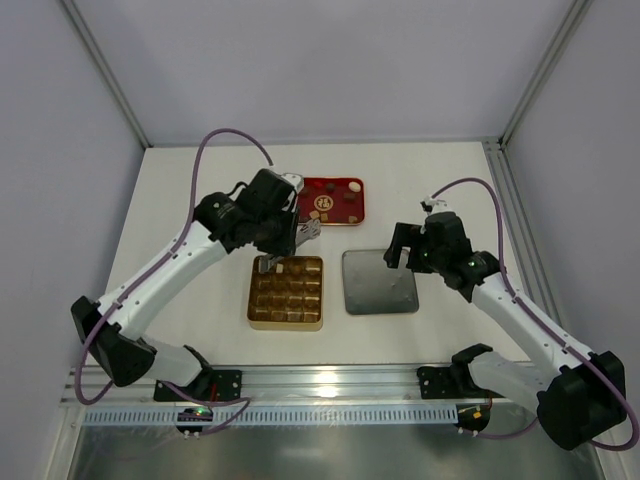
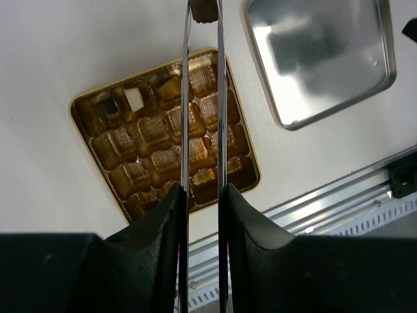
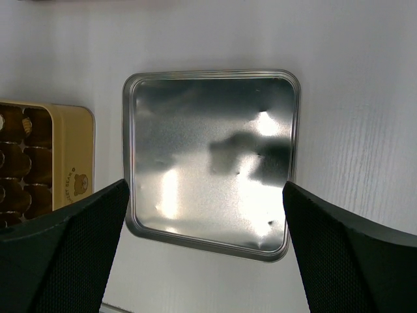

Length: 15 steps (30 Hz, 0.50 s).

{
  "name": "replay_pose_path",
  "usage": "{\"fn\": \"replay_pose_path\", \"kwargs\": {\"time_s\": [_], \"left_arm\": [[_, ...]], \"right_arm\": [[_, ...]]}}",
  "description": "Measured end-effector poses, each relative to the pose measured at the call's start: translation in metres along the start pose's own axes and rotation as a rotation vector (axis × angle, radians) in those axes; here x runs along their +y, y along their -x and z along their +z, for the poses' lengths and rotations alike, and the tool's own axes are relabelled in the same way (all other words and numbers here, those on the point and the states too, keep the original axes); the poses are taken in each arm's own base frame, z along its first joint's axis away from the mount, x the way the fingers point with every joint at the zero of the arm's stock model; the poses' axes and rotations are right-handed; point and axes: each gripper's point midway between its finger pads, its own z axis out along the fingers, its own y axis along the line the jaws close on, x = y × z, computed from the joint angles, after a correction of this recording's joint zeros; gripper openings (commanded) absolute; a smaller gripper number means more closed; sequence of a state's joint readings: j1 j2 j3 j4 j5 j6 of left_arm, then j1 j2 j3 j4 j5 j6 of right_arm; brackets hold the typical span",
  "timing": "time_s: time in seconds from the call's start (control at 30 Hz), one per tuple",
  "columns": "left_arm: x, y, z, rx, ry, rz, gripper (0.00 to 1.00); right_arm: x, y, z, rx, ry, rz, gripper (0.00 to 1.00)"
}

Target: Pack the chocolate

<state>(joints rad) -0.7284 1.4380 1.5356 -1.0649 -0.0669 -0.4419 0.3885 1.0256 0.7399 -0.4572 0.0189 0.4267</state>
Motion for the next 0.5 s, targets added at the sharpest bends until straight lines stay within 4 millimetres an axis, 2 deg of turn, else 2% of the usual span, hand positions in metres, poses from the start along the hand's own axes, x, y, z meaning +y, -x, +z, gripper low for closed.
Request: {"fn": "replay_pose_path", "kwargs": {"time_s": [0.23,0.5], "left_arm": [[0.0,-0.044,-0.005,0.056,-0.04,-0.001,0.29],[-0.002,-0.079,0.012,0.138,-0.057,-0.001,0.32]], "right_arm": [[0.0,-0.003,0.003,0.0,0.004,0.024,1.0],[0.0,-0.005,0.004,0.004,0.002,0.029,1.0]]}}
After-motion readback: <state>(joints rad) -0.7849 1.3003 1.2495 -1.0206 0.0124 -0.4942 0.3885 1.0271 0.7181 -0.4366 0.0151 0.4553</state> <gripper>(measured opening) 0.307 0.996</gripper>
